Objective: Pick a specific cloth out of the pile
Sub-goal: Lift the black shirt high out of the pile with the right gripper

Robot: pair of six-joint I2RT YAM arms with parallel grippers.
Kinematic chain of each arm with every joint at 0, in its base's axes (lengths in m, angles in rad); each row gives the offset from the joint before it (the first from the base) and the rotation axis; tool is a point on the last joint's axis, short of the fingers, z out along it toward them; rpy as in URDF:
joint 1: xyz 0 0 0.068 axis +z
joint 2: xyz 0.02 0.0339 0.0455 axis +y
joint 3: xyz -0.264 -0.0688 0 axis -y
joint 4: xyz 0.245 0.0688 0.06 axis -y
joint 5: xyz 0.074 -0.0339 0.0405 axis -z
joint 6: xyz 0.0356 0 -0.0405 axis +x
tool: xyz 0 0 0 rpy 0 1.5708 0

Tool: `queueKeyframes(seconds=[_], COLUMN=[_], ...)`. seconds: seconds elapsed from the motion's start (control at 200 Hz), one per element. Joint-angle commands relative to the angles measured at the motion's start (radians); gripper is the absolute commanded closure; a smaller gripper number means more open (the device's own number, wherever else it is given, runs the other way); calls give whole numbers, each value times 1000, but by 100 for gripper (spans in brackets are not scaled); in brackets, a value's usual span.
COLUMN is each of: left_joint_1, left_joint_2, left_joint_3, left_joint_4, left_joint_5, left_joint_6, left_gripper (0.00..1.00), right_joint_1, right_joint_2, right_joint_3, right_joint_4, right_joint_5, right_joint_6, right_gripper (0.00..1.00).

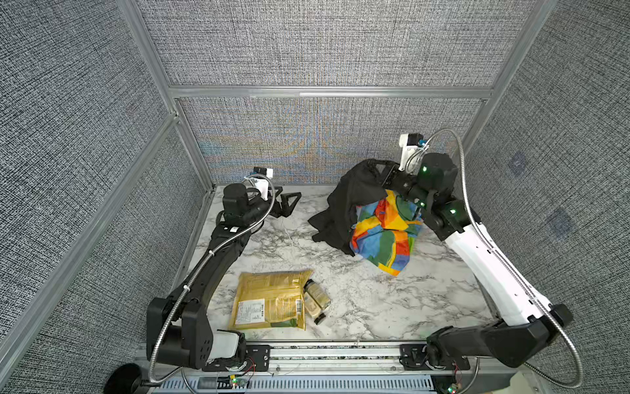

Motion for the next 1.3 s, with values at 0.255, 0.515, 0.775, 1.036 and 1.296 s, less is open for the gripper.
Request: queueKeyframes(seconds=[0.255, 0.515, 0.775, 1.036, 1.296], left_joint_1=[156, 268, 333, 353, 353], left_joint_2=[-39, -47, -84, -98, -98], left_joint_3=[-19, -43, -68, -74, -77], left_joint_4=[181, 294, 316, 322, 322], left_joint_5=[121, 168, 140, 127, 123], left_joint_6=[-132, -237, -238, -238, -234], left_gripper=[4, 10, 13, 13, 13], right_joint_1=[43, 136, 201, 233, 234], right_joint_2=[74, 303, 639, 747, 752], right_joint_3=[197, 523, 971, 1028, 991], right_joint_4=[199, 205, 274, 482, 458], right_joint_5=[-199, -236, -314, -366, -382], right_joint_6=[37, 13, 104, 211, 200], right_gripper=[96, 96, 96, 96, 96])
